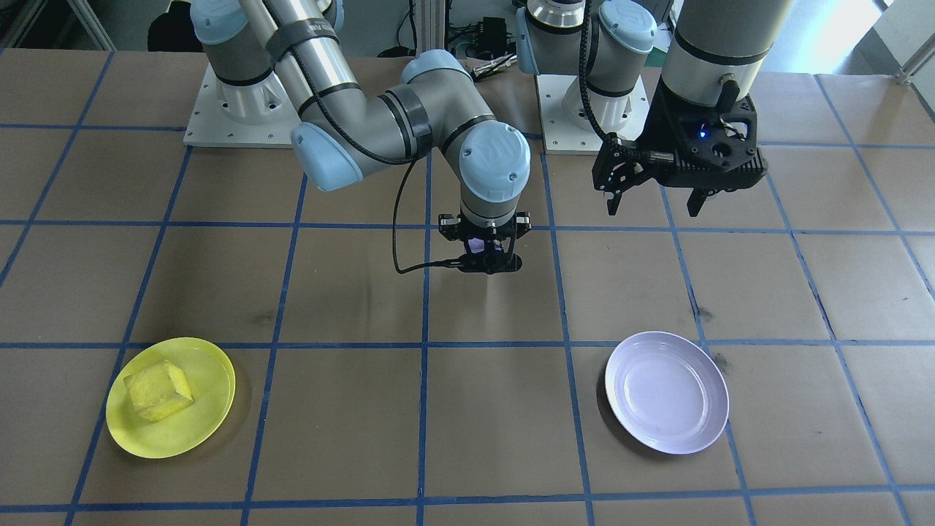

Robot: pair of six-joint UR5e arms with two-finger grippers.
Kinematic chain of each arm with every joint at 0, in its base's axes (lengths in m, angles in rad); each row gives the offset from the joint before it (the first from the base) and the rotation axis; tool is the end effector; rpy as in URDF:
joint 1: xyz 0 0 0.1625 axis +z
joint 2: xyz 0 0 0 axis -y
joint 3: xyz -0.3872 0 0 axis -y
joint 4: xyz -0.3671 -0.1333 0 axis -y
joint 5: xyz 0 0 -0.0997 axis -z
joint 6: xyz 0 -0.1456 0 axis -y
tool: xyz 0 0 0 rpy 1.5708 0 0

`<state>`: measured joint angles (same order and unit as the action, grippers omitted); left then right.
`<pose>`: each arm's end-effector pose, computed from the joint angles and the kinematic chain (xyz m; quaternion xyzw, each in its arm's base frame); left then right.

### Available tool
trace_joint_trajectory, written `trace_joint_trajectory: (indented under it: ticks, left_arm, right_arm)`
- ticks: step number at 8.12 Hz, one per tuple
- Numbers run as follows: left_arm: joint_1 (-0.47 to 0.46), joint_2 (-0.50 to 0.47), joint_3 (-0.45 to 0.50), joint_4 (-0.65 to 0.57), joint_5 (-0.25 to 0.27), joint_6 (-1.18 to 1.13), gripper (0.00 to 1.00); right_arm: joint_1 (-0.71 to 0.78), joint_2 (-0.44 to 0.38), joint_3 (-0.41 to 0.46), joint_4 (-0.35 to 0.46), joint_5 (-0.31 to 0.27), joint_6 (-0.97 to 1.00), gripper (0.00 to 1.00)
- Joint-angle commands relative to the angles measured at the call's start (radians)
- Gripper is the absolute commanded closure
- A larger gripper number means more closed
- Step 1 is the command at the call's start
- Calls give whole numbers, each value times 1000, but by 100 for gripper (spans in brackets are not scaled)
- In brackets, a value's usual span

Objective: Sort blocks by color into plates

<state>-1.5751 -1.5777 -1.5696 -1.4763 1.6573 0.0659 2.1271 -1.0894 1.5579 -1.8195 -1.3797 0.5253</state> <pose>-0.1228 -0.4814 0.4120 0.0331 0.9975 -0.0430 0.0445 0.4392 -0.4016 0.1787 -0.0049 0.9895 0.1424 0.0251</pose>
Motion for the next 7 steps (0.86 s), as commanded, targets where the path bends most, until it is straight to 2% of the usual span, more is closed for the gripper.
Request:
trace_joint_trajectory:
  ticks: [1, 5, 6, 7]
  left_arm:
    - [0, 5, -3, 1, -2, 0, 0]
    - [0, 5, -1, 1, -1, 0, 0]
    - [0, 4, -1, 1, -2, 8, 0]
    - [0, 4, -1, 2, -2, -1, 0]
  right_arm:
    - [42, 68, -9, -67, -5, 25, 57]
    - [-13, 63, -12, -64, 5, 12, 53]
    - [-15, 63, -12, -66, 5, 12, 30]
    - [-15, 59, -12, -64, -1, 13, 21]
